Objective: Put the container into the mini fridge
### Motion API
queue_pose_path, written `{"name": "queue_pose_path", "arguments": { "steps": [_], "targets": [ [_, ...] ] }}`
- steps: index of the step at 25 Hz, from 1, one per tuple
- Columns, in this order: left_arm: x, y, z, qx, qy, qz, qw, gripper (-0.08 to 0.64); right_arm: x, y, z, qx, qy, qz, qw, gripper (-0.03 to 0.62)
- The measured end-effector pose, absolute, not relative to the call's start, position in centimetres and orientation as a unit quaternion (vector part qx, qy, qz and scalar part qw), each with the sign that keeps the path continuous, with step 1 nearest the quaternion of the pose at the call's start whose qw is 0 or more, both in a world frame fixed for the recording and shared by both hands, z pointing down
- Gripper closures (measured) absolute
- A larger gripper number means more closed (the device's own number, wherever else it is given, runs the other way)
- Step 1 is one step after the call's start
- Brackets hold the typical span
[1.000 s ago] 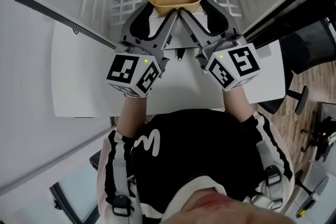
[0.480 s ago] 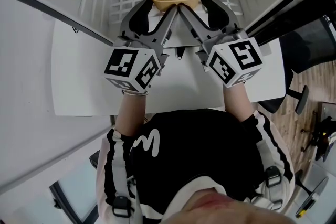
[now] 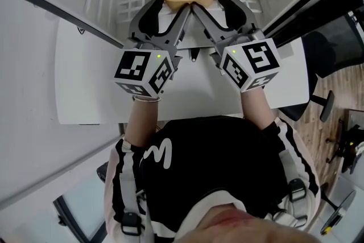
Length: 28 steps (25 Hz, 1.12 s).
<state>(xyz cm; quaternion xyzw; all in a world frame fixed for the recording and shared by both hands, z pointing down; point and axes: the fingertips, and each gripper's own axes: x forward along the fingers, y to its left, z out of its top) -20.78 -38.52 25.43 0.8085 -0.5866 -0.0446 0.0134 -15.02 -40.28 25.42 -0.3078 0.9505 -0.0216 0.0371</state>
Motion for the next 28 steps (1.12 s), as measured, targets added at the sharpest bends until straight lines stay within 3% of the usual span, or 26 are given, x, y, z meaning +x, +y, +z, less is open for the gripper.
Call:
{"name": "queue_pose_path", "arguments": {
  "steps": [28],
  "targets": [
    [-21.3, -37.2, 26.0, 0.780, -0.624, -0.028, -0.031, 0.314, -14.2, -39.7, 26.3, -0.321, 0.947, 0.005, 0.032, 0.349]
  ]
}}
